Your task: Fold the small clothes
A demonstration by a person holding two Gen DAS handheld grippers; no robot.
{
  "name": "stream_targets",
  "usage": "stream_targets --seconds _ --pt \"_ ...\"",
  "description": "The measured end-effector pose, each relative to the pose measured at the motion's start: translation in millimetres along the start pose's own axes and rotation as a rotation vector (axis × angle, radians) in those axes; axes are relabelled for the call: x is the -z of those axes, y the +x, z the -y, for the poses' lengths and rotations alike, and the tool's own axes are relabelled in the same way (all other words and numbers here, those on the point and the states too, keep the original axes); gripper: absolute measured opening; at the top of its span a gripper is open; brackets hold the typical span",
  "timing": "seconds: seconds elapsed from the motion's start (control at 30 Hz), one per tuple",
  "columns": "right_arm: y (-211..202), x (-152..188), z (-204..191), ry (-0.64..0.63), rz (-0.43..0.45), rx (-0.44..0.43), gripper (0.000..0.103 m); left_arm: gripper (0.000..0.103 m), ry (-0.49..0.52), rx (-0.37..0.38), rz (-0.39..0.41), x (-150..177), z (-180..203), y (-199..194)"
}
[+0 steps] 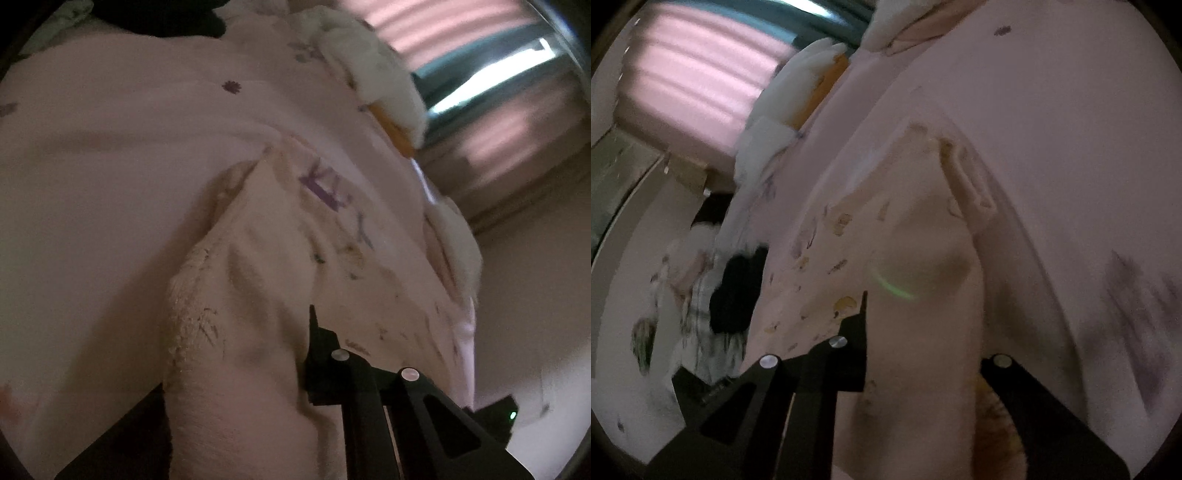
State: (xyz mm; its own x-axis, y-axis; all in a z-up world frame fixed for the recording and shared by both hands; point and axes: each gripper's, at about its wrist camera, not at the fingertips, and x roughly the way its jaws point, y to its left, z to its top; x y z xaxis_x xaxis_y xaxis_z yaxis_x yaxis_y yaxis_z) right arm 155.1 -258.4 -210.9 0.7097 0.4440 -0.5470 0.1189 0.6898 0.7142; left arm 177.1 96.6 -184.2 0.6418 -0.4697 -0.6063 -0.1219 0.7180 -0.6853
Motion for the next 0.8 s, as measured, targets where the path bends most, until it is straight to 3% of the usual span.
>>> stream_targets --seconds 0.07,0.13,0.17,0.2,0.23,0.27,0.3,0.37,0.5,0.57,0.8 --pt "-31 24 -6 -0.047 0.000 -0.008 0.011 0.008 0.039 0.012 -0.012 23 -3 -24" --pt "-46 46 1 -0.057 -0.043 0.040 0.013 0.010 0.074 -0.003 -0.031 47 -14 -35" --pt "-46 54 8 -0.060 -0.057 0.077 0.013 0.018 0.072 -0.027 -0.041 54 -24 -30" --pt "-47 64 18 -0.060 -0.060 0.111 0.008 0.018 0.056 -0.012 -0.040 60 -36 -27" --pt "-51 71 29 -0.046 -0.030 0.058 0.007 0.016 0.031 0.076 0.003 64 -52 -31" --pt "-57 74 35 -0.030 -0.007 0.037 0.006 0.016 0.004 0.094 -0.002 60 -53 -29" --pt "-63 74 35 -0.021 -0.003 0.070 0.005 0.016 -0.026 0.094 -0.013 59 -55 -31" --pt "-69 76 30 -0.071 0.003 0.138 0.005 0.016 -0.049 0.055 -0.017 58 -54 -39" --pt "-76 87 30 -0.138 0.045 0.199 0.004 0.016 0.135 -0.032 0.053 72 -42 -44" --pt "-78 92 31 -0.140 0.069 0.205 0.004 0.016 0.164 -0.078 0.077 77 -36 -46" --pt "-80 95 38 -0.147 0.100 0.201 0.004 0.016 0.189 -0.076 0.124 86 -37 -44"
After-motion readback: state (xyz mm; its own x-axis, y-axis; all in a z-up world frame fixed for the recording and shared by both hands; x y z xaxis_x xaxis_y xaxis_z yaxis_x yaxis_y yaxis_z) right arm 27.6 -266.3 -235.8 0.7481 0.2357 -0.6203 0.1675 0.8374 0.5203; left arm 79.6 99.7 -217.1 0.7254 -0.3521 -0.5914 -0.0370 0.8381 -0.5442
